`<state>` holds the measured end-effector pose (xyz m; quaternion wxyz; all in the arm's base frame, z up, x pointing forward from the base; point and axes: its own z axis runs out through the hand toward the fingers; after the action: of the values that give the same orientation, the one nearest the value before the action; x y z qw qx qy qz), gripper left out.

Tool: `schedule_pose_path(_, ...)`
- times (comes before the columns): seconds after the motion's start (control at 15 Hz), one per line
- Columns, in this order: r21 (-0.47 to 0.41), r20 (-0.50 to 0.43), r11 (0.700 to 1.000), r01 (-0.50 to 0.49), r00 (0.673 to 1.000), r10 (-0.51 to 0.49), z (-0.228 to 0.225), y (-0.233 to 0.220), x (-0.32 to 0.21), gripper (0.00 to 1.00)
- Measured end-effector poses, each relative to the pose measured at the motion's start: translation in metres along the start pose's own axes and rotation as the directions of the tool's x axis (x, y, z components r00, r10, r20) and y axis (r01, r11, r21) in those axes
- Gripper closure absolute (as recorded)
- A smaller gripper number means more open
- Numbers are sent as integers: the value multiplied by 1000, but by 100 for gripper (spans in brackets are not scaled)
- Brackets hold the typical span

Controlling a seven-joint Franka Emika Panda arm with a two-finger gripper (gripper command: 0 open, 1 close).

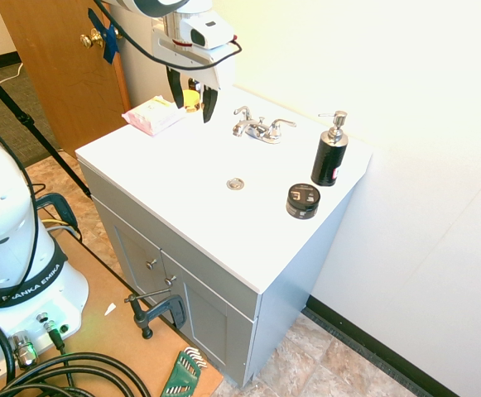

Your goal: Turn off the hot water

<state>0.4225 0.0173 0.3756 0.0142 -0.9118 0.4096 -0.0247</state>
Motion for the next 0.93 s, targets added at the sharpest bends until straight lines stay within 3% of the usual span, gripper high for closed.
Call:
schedule_pose_path(0.13,-9,-13,1000,-2,1000,2,2,-1,1,0)
schedule_pose_path(0.4,-27,-157,998,-61,986,56,27,-24,13,0)
schedule_pose_path(0.67,8,-343,992,-128,931,123,37,-53,35,0)
schedule_pose_path(0.93,27,-449,984,-179,877,172,60,-81,60,0)
